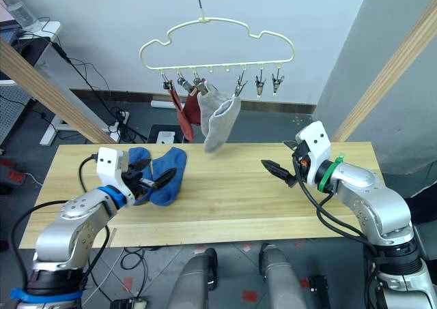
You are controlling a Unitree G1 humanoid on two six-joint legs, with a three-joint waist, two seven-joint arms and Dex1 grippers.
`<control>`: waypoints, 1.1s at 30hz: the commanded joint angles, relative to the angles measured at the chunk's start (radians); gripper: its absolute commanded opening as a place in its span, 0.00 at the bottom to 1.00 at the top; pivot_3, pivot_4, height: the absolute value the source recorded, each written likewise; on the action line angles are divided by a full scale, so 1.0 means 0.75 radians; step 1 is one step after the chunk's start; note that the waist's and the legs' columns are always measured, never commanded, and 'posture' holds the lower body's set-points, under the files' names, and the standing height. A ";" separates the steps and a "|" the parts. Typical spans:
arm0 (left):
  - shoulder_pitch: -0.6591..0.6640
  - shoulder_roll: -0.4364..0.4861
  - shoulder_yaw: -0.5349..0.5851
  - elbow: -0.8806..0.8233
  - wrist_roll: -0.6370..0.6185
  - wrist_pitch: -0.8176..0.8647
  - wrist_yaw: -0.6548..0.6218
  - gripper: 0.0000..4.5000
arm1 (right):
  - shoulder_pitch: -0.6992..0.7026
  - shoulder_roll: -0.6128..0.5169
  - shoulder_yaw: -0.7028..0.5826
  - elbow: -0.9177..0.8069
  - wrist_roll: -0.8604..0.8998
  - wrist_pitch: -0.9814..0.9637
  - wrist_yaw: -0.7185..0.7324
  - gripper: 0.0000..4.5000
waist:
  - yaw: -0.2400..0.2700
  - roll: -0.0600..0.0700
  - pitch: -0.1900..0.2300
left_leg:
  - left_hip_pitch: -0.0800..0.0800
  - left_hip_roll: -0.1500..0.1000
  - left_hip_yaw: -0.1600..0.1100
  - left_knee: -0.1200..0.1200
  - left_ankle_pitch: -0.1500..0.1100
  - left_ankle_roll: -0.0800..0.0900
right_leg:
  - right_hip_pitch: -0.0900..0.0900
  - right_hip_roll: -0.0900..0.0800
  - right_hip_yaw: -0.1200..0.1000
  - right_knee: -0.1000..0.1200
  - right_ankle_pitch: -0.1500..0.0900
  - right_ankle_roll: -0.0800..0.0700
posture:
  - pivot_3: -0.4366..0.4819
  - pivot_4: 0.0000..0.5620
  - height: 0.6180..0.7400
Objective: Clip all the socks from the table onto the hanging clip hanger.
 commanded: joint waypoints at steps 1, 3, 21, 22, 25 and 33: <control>0.047 0.026 0.046 -0.151 -0.005 0.016 0.007 1.00 | 0.039 -0.008 -0.004 -0.020 -0.038 -0.088 0.039 1.00 | 0.005 0.000 0.000 | 0.000 0.000 0.000 0.000 0.000 0.000 | 0.000 0.000 0.000 0.000 0.000 0.000 | 0.52 0.60 1.00; 0.072 0.041 0.052 -0.171 0.022 0.004 0.011 1.00 | 0.058 -0.008 0.000 -0.014 -0.061 -0.118 0.048 1.00 | 0.008 0.000 0.000 | 0.000 0.000 -0.001 0.000 0.000 0.000 | 0.000 0.000 -0.001 0.001 0.000 0.000 | 0.52 0.60 1.00; 0.180 0.046 0.187 -0.173 0.032 -0.139 -0.062 1.00 | 0.076 0.070 -0.060 0.026 -0.182 -0.189 -0.097 1.00 | 0.028 0.000 0.000 | 0.000 0.000 0.000 0.000 0.000 0.000 | -0.001 0.000 0.000 0.001 -0.001 -0.001 | 0.57 0.58 1.00; 0.179 0.051 0.177 -0.176 0.039 -0.149 -0.072 1.00 | 0.072 0.076 -0.064 0.026 -0.183 -0.183 -0.108 1.00 | 0.029 0.000 0.000 | 0.000 0.000 0.000 0.000 0.000 0.000 | -0.001 0.000 0.000 0.001 -0.001 -0.001 | 0.56 0.58 1.00; 0.167 0.041 0.180 -0.189 0.022 -0.152 -0.084 1.00 | 0.091 0.089 -0.069 -0.010 -0.176 -0.153 -0.123 1.00 | 0.032 0.000 0.000 | 0.000 0.000 0.000 0.000 0.000 0.000 | -0.001 0.000 0.000 0.001 -0.001 -0.001 | 0.56 0.58 1.00; 0.143 0.037 0.143 -0.178 0.037 -0.148 -0.089 1.00 | 0.100 0.120 -0.075 -0.034 -0.194 -0.152 -0.155 1.00 | 0.036 0.000 0.000 | 0.000 0.000 0.000 0.000 0.000 0.000 | -0.001 0.000 0.000 0.002 -0.001 -0.001 | 0.54 0.58 1.00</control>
